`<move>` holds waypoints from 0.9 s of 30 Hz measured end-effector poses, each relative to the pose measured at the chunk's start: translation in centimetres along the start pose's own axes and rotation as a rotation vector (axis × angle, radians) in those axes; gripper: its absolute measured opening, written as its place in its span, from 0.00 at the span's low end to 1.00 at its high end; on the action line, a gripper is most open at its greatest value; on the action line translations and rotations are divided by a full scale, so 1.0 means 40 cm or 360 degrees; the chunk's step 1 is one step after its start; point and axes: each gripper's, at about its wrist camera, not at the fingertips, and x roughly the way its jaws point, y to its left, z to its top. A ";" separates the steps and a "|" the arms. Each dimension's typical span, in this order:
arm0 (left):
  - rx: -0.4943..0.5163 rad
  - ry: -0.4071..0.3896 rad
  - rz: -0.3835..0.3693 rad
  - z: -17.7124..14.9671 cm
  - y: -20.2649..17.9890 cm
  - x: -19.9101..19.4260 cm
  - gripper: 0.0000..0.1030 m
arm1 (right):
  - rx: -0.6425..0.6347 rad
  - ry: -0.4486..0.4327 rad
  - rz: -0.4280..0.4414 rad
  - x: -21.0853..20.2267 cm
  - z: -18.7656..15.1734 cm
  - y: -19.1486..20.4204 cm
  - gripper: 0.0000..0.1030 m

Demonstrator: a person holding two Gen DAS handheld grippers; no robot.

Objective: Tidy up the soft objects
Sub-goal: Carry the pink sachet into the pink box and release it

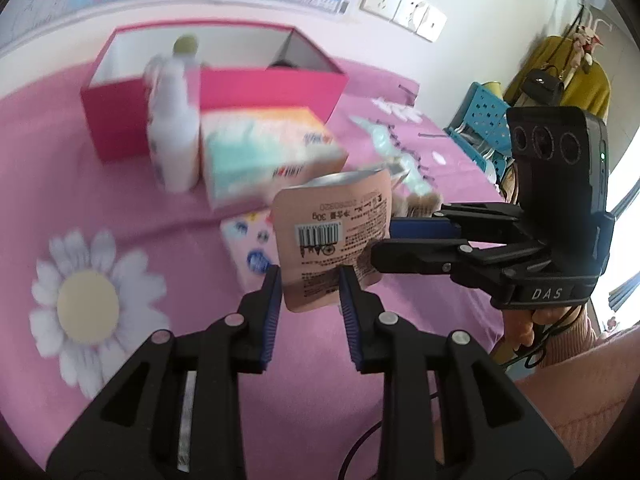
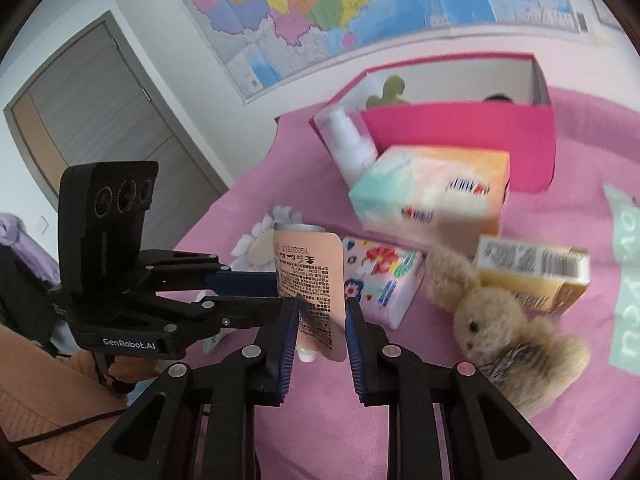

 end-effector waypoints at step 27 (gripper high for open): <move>0.0099 -0.0251 0.0226 0.418 0.017 0.056 0.31 | -0.0089 -0.0366 -0.0214 -0.083 0.366 -0.134 0.22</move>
